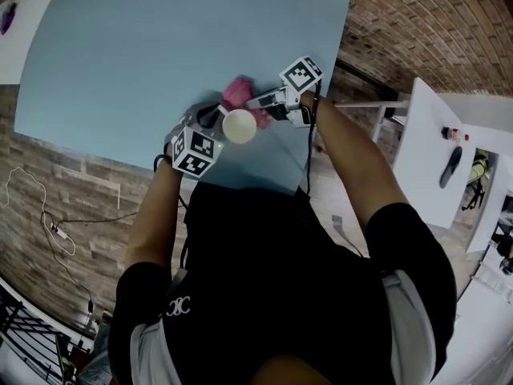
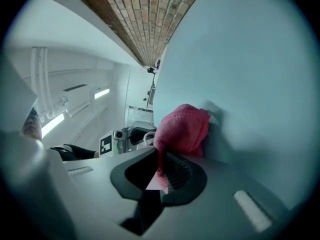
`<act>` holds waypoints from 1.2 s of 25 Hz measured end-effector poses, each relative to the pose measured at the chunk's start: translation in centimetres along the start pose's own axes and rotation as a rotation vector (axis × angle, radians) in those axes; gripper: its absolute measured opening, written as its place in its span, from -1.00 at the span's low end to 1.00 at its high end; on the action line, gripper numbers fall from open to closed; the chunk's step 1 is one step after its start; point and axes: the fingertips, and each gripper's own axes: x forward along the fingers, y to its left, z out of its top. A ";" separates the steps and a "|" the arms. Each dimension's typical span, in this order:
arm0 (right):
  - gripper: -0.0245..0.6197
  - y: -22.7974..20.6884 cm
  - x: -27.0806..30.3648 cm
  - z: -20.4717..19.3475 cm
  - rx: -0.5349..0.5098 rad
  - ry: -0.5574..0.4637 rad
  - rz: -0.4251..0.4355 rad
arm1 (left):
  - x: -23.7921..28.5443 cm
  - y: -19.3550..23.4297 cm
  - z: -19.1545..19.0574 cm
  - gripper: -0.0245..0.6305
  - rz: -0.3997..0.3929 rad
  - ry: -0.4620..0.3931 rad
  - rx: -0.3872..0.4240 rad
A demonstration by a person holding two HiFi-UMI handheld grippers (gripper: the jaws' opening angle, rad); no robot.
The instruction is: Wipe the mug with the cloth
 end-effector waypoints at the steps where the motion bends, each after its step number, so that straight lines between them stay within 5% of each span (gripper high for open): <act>1: -0.80 0.8 -0.3 -0.2 -0.015 -0.006 0.027 | 0.0 0.0 -0.1 -0.80 0.003 0.002 -0.003; 7: -0.80 3.3 -0.1 0.0 -0.083 -0.075 0.152 | -0.3 0.1 -0.5 -0.80 0.033 0.013 -0.024; 12: -0.80 0.5 -0.9 -0.9 -0.035 -0.111 0.011 | -0.5 0.0 -0.8 -0.80 0.069 0.016 -0.069; 19: -0.80 2.3 -1.8 -2.6 -0.191 -0.080 -0.045 | -0.6 0.2 -1.2 -0.81 0.110 0.023 -0.145; 30: -0.80 1.2 -1.8 -6.5 -0.166 -0.183 -0.050 | -1.1 -0.1 -2.0 -0.82 0.203 0.036 -0.283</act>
